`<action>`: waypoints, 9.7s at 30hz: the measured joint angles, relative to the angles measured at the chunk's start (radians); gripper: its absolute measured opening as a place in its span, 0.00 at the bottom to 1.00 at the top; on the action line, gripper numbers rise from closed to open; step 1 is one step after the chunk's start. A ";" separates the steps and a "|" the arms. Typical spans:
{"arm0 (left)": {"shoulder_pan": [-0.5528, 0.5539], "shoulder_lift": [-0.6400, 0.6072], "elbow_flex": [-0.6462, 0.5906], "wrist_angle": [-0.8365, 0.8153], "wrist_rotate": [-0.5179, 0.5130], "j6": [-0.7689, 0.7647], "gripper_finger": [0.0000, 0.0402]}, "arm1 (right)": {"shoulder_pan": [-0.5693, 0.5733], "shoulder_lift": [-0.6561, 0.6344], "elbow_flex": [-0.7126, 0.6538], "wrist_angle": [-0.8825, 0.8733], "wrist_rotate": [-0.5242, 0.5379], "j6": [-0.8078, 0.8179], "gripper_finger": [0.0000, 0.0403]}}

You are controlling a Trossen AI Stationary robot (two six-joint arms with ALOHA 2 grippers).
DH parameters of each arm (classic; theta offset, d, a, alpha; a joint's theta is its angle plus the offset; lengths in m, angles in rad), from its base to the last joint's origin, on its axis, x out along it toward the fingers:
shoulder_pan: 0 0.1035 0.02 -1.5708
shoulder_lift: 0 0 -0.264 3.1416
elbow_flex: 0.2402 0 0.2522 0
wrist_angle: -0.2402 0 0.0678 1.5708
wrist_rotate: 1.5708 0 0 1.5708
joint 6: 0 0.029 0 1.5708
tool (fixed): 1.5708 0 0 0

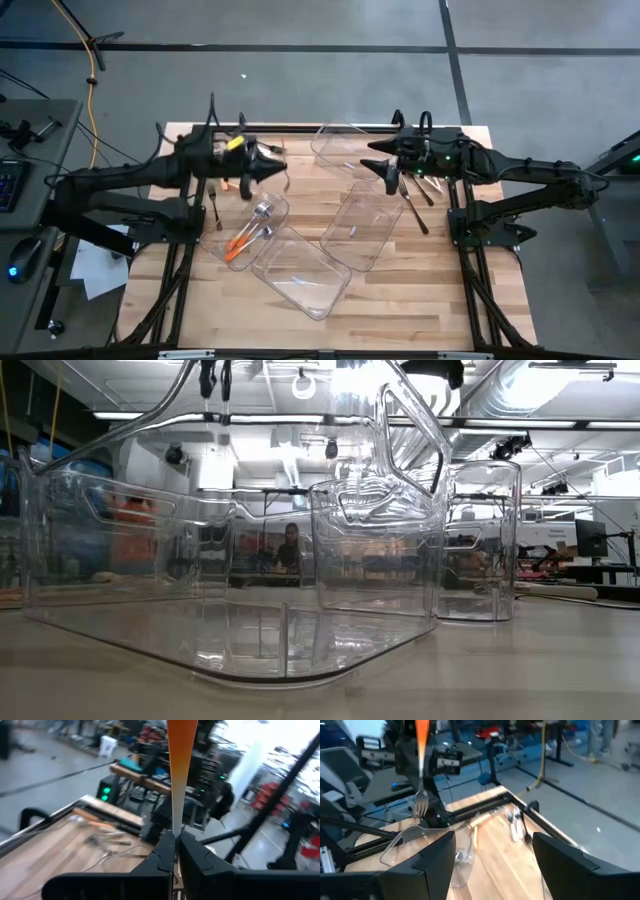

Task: Sort silverware by color (type)
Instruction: Put the orange fork into the middle left transparent bin, then put the white fork into the bottom transparent bin

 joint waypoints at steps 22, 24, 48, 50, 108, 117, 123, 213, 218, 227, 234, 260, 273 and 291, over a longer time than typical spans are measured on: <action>-0.146 0.018 0.063 -0.138 -0.140 0.054 0.00 | 0.000 0.000 0.000 0.047 -0.071 -0.058 0.62; -0.154 0.018 0.125 -0.326 -0.177 0.041 0.00 | 0.000 0.000 0.000 0.047 -0.071 -0.058 0.62; -0.317 0.223 -0.077 -1.068 -0.233 -0.717 0.00 | 0.000 0.125 0.001 0.077 -0.060 -0.056 0.62; -0.315 0.243 -0.081 -1.045 -0.232 -0.702 0.00 | 0.000 0.125 0.001 0.089 -0.060 -0.059 0.62; -0.246 0.007 0.229 -0.747 -0.450 -0.196 0.34 | 0.000 0.124 0.000 0.102 -0.059 -0.084 0.62; -0.246 -0.120 0.184 -0.209 -0.462 0.266 0.34 | 0.000 0.122 0.000 0.121 -0.059 -0.084 0.62; -0.243 -0.114 0.021 0.042 -0.441 0.272 0.34 | 0.000 0.119 0.000 0.121 -0.059 -0.084 0.62; -0.243 -0.092 -0.079 0.176 -0.452 0.186 0.34 | -0.781 0.477 -0.258 -0.651 -0.079 0.047 0.38; -0.243 -0.092 -0.079 0.176 -0.456 0.186 0.34 | -0.781 0.482 -0.257 -0.639 -0.080 0.062 0.31; -0.243 -0.092 -0.079 0.176 -0.456 0.186 0.34 | -0.764 0.511 -0.257 -0.635 -0.049 0.079 0.30; -0.243 -0.092 -0.079 0.176 -0.455 0.186 0.34 | -0.765 0.511 -0.257 -0.633 -0.049 0.082 0.30; -0.243 -0.092 -0.079 0.178 -0.455 0.186 0.34 | -0.763 0.512 -0.265 -0.566 -0.071 0.160 0.30; -0.243 -0.092 -0.079 0.179 -0.455 0.187 0.34 | -0.757 0.512 -0.273 -0.577 -0.059 0.136 0.30; -0.243 -0.092 -0.079 0.183 -0.454 0.186 0.34 | -0.719 0.516 -0.293 -0.551 -0.021 0.192 0.22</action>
